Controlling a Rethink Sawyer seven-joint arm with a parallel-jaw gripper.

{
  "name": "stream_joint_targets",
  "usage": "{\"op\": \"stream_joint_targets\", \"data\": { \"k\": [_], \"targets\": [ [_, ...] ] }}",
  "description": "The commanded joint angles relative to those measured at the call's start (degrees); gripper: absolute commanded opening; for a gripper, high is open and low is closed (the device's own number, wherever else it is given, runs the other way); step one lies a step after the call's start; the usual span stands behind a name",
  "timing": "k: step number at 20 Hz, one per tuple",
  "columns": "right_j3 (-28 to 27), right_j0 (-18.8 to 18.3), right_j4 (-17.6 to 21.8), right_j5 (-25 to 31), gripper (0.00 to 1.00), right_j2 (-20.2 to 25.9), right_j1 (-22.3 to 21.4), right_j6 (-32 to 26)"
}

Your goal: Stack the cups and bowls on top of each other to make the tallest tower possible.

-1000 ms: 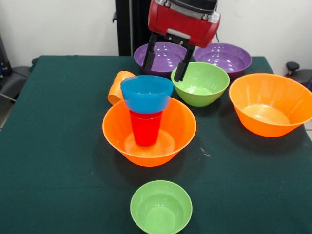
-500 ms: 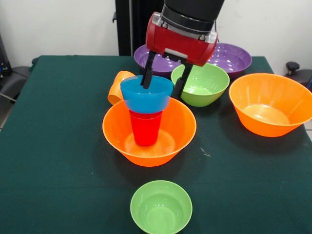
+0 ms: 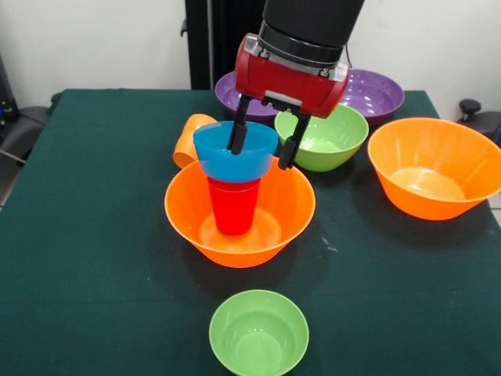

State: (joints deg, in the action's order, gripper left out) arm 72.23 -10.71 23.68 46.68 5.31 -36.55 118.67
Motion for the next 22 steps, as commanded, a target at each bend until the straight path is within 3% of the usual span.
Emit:
{"op": "stream_joint_targets", "data": {
  "k": [1,8,22],
  "targets": [
    [-1.27,-1.58,-0.35,-4.00,1.00,5.73,3.65,-3.39],
    [-3.02,-0.70,0.81,-7.88,1.00,4.98,7.38,-1.16],
    [-2.69,-1.93,0.30,-13.13,1.00,6.38,11.85,-2.82]
  ]
}}
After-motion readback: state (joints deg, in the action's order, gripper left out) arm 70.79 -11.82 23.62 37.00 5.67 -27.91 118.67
